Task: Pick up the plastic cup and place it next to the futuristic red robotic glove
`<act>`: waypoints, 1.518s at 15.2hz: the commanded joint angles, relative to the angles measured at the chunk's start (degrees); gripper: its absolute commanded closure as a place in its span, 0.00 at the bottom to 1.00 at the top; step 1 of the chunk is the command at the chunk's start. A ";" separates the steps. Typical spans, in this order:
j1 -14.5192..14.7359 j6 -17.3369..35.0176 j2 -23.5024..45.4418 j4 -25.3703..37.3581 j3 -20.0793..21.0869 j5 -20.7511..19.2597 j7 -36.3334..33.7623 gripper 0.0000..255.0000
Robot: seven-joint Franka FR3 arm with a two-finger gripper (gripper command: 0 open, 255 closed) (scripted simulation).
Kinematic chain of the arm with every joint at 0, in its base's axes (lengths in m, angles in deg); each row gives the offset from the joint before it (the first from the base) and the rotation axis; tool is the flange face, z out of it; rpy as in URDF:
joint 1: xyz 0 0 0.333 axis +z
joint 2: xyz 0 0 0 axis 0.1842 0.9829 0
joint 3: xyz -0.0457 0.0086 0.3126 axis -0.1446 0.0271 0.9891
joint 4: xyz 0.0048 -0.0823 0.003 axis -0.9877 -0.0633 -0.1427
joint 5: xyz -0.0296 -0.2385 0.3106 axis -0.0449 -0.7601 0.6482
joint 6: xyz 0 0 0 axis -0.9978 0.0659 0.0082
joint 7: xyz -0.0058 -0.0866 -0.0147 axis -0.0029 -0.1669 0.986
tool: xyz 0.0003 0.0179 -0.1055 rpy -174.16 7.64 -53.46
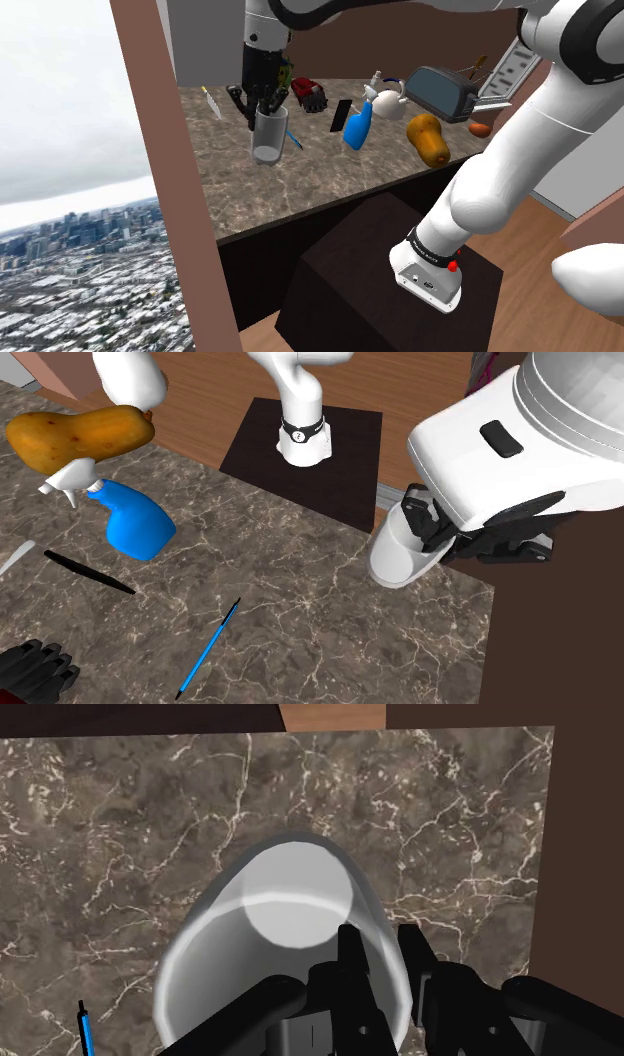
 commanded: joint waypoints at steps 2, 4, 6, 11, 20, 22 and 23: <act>-0.05 -2.14 -0.50 1.66 -0.07 0.12 0.00 1.00; -0.08 -3.66 -0.70 2.99 -0.12 0.15 -0.04 1.00; -0.11 -5.18 -0.84 4.39 -0.16 0.17 -0.10 1.00; -0.16 -9.01 -0.95 8.11 -0.24 0.14 -0.30 1.00; -1.54 -13.88 -1.46 12.30 -1.81 0.05 2.23 1.00; -2.83 -14.02 -2.03 11.69 -3.35 0.00 5.07 1.00; -3.47 -14.10 -2.23 11.48 -4.12 -0.06 6.47 1.00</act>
